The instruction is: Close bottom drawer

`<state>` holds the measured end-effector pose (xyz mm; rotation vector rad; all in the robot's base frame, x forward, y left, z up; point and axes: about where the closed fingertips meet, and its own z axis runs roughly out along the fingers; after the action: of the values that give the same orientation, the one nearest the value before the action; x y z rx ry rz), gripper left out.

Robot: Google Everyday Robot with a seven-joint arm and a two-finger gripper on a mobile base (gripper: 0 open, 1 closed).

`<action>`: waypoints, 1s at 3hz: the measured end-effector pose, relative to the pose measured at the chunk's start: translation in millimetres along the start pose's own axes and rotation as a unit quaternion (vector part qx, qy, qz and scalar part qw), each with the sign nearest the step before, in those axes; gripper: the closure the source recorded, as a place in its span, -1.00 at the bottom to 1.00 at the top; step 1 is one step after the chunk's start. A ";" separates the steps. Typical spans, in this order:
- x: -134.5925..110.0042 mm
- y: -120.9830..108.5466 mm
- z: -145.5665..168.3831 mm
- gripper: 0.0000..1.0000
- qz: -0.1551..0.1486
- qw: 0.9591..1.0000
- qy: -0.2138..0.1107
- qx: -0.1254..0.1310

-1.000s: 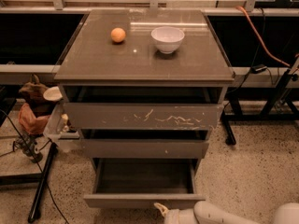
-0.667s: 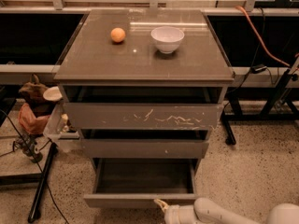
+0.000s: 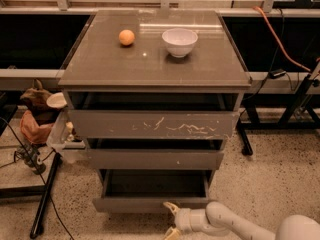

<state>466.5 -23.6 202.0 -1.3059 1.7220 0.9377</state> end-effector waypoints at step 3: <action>-14.0 -46.2 8.6 -1.00 -0.030 0.999 -0.035 0.006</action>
Offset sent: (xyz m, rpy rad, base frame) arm 0.0297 0.0051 0.0080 0.0195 -0.0608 0.0098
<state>515.3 -19.7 205.9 -1.2951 1.6241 0.9270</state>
